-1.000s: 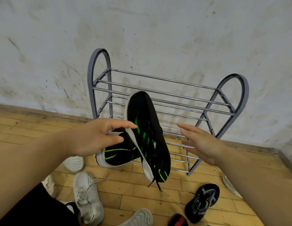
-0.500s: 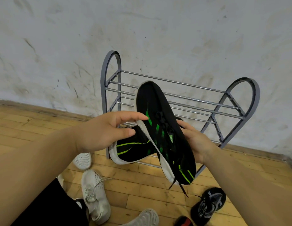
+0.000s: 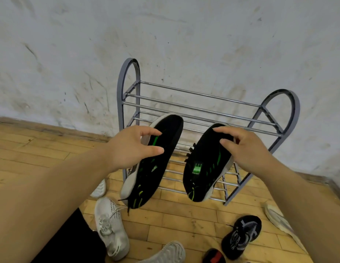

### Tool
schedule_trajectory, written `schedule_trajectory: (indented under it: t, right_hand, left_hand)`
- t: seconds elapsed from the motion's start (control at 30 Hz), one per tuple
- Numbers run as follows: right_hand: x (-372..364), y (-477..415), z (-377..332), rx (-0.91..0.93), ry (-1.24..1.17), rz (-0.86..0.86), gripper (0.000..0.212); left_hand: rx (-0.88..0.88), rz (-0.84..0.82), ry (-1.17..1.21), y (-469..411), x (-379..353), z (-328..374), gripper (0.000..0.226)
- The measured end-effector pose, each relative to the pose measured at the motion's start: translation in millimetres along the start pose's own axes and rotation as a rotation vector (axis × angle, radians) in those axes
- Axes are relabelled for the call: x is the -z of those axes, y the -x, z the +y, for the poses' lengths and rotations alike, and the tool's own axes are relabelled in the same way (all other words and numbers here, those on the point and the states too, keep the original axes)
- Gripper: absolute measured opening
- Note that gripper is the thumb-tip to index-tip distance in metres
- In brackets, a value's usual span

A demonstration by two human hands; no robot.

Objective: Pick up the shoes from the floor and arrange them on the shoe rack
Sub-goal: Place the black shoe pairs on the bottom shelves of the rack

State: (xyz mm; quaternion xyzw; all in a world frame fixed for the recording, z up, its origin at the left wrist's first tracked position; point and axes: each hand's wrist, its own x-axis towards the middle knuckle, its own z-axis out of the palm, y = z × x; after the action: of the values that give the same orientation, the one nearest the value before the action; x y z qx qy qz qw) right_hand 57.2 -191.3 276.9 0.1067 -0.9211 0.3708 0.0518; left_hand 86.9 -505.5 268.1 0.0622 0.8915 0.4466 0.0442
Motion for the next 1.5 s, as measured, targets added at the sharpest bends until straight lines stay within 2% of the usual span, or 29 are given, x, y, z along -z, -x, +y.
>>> schedule_trajectory:
  t: [0.2,0.3,0.47,0.63,0.9,1.03,1.1,1.27,1.4,1.5]
  right_hand:
    - [9,7,-7,-0.052,-0.351,-0.119,0.038]
    - [5,5,-11,-0.106,-0.542,-0.130,0.038]
    - [0,-1,-8,-0.195,-0.768,-0.073,0.038]
    - [-4,-4,-7,-0.206,-0.883,-0.038,0.041]
    - [-12,16,-5,-0.100,-0.636,-0.253,0.075]
    - [-28,28,-11,-0.048,-0.515,-0.348,0.092]
    - [-33,30,-11,-0.026,-0.499,-0.311,0.091]
    - [-18,24,-1,-0.120,-0.611,-0.158,0.073]
    - [0,22,8,-0.121,-0.501,-0.020,0.063]
    - [4,22,10,-0.129,-0.401,0.081,0.062]
  left_hand:
    - [-0.023,-0.038,0.003,-9,-36,16,0.088]
    - [-0.084,0.016,0.020,-14,-53,25,0.098]
    - [-0.160,0.140,0.140,-25,-65,39,0.098]
    - [-0.163,0.251,0.132,-36,-69,48,0.086]
    - [-0.031,0.501,0.362,-58,-75,51,0.086]
    - [0.021,0.550,0.496,-66,-71,46,0.089]
    - [0.026,0.547,0.499,-67,-71,44,0.089]
    - [0.037,0.516,0.512,-65,-58,38,0.086]
    - [0.018,0.458,0.473,-62,-40,29,0.093]
    - [0.029,0.361,0.608,-61,-30,26,0.095]
